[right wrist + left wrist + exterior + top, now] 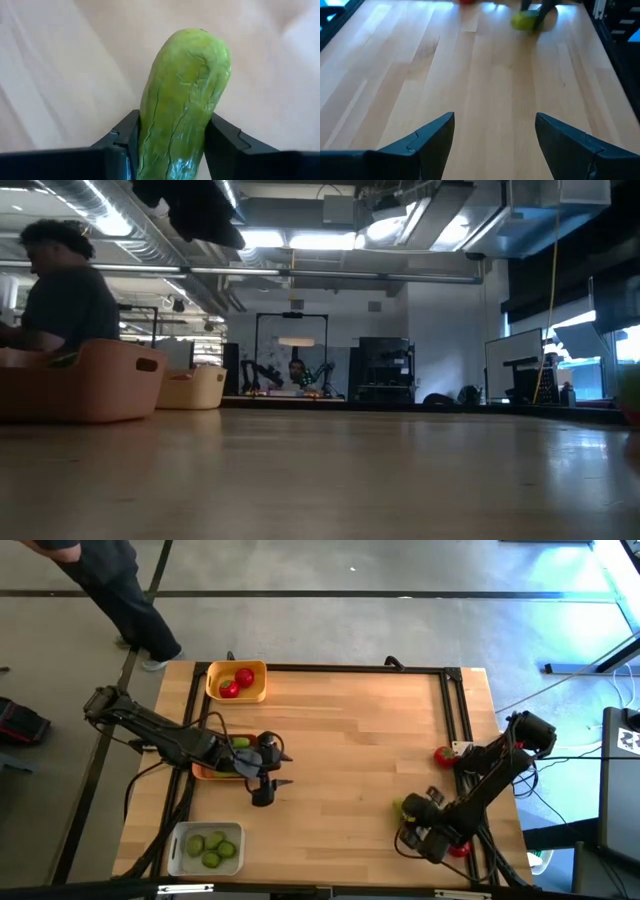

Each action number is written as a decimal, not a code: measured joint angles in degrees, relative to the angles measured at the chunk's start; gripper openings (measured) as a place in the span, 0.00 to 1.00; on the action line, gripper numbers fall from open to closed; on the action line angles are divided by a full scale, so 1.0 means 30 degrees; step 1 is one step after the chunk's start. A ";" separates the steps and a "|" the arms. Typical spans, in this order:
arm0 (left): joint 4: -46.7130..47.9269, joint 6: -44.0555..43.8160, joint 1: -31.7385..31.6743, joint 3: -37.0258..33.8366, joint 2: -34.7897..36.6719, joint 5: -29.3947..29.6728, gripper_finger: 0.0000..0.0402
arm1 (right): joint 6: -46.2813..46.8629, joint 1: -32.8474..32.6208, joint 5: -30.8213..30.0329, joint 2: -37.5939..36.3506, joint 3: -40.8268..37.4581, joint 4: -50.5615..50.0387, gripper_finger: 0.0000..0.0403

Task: Sort produce into baskets
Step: Put the cucumber into the orange bin

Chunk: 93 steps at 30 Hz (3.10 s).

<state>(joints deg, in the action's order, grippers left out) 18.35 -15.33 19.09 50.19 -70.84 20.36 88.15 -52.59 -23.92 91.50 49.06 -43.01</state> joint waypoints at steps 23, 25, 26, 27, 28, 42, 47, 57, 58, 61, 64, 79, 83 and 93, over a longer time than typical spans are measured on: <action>-0.8862 0.1187 -0.0283 0.0000 -0.3844 -0.0359 0.68 | -1.8947 0.6700 -0.6471 -0.0094 0.3317 0.5333 0.38; -0.9379 0.0910 -0.0407 0.0000 -0.3844 -0.0364 0.68 | -2.0227 0.7103 -0.6412 -0.0088 0.3394 0.6148 0.38; -0.9528 0.0728 -0.0482 0.0000 -0.3846 -0.0364 0.68 | -2.0922 0.7265 -0.6379 -0.0087 0.3395 0.6706 0.38; -0.9774 0.0586 -0.0571 0.0000 -0.3851 -0.0364 0.68 | -2.1600 0.7448 -0.6355 -0.0090 0.3402 0.7234 0.38; -1.0009 0.0397 -0.0655 0.0000 -0.3851 -0.0366 0.68 | -2.2317 0.7605 -0.6349 -0.0095 0.3402 0.7746 0.38; -1.2833 -0.2394 -0.1912 0.0000 -0.5241 -0.1060 0.68 | -2.7394 0.8719 -0.5161 -0.0095 0.3431 1.1637 0.38; -1.4761 -0.3346 -0.2032 0.0007 -0.6808 -0.1317 0.68 | -2.8002 0.8705 -0.5170 -0.0095 0.3432 1.2145 0.38; -1.4896 -0.3307 -0.2149 0.0007 -0.6904 -0.1408 0.53 | -2.7980 0.8690 -0.5211 -0.0102 0.3432 1.2249 0.39; -1.4868 -0.3300 -0.2149 0.0007 -0.6904 -0.1486 0.49 | -2.7980 0.8683 -0.5197 -0.0095 0.3432 1.2256 0.40; -1.4841 -0.3112 -0.2128 0.0014 -0.6904 -0.1702 0.40 | -2.7987 0.8683 -0.5182 -0.0102 0.3432 1.2282 0.43; -1.4838 -0.2970 -0.2025 0.0022 -0.6904 -0.1763 0.37 | -2.7882 0.8666 -0.5167 -0.0102 0.3417 1.2400 0.46; -1.0643 -0.1508 -0.1566 0.0051 -0.4242 -0.1400 0.37 | -2.6454 0.7479 -0.4585 -0.1305 0.3424 1.0472 0.63; -0.8625 -0.1355 -0.1346 0.0051 -0.2589 -0.0783 0.39 | -2.5252 0.6790 -0.4636 -0.1935 0.3424 0.8984 0.62; -0.5058 -0.1318 -0.0398 0.0051 0.0866 0.0656 0.38 | -2.2265 0.6410 -0.4587 -0.1953 0.3424 0.6570 0.62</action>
<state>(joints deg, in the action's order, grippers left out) 3.18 -19.29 17.90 50.35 -68.24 22.33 21.35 -33.36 -37.68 85.65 59.33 -23.30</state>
